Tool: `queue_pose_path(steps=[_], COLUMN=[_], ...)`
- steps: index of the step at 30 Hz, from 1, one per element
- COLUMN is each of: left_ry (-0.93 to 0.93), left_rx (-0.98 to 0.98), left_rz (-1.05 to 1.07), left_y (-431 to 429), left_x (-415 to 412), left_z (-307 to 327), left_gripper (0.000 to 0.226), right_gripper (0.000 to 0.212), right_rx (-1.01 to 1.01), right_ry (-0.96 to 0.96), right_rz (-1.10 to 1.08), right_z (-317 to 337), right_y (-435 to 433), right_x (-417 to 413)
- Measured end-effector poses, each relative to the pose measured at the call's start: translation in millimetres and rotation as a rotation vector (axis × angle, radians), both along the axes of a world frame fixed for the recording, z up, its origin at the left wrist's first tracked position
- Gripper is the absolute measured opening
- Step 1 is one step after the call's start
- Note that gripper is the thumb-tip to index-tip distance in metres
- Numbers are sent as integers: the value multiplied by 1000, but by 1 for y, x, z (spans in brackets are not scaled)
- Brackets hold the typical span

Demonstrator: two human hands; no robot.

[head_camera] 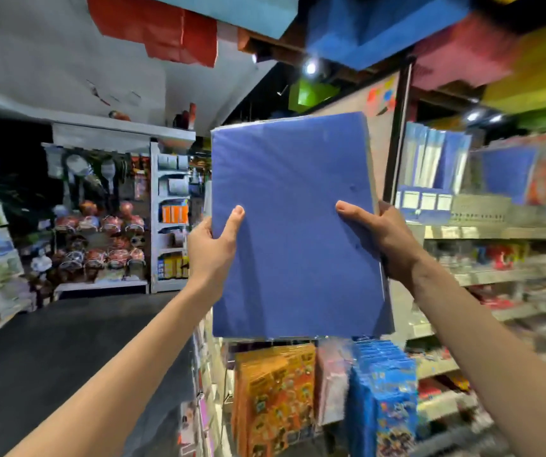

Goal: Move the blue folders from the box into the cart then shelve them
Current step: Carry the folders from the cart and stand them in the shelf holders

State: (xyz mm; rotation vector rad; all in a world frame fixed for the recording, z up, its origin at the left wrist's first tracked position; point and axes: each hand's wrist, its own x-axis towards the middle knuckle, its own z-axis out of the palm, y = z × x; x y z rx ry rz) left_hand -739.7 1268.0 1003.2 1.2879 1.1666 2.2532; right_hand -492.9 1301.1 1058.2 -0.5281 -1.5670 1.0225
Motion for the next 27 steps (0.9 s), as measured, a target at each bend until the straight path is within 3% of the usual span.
queue_pose_path(steps=[7,11,15,20,27], left_ry=[360,582,579,551,692], left_rx=[-36,-124,-159,-109,-83], left_rz=[2,83,110,-16,79], left_y=[58,106,139,196,261], left_x=[81,138,213,303,400], left_z=[37,57,84,104,117], left_gripper=[24,36,59,73,42], right_gripper=[34,31,34,37,52], right_rx=[49,122,218,361,457], right_ry=[54,49,60,-8,-74], right_rz=[-169,-279,-359,-560,-911], right_z=[27,52,79,105,100], right_y=[33,68,105,158,229], right_x=[103,175,241,303,360])
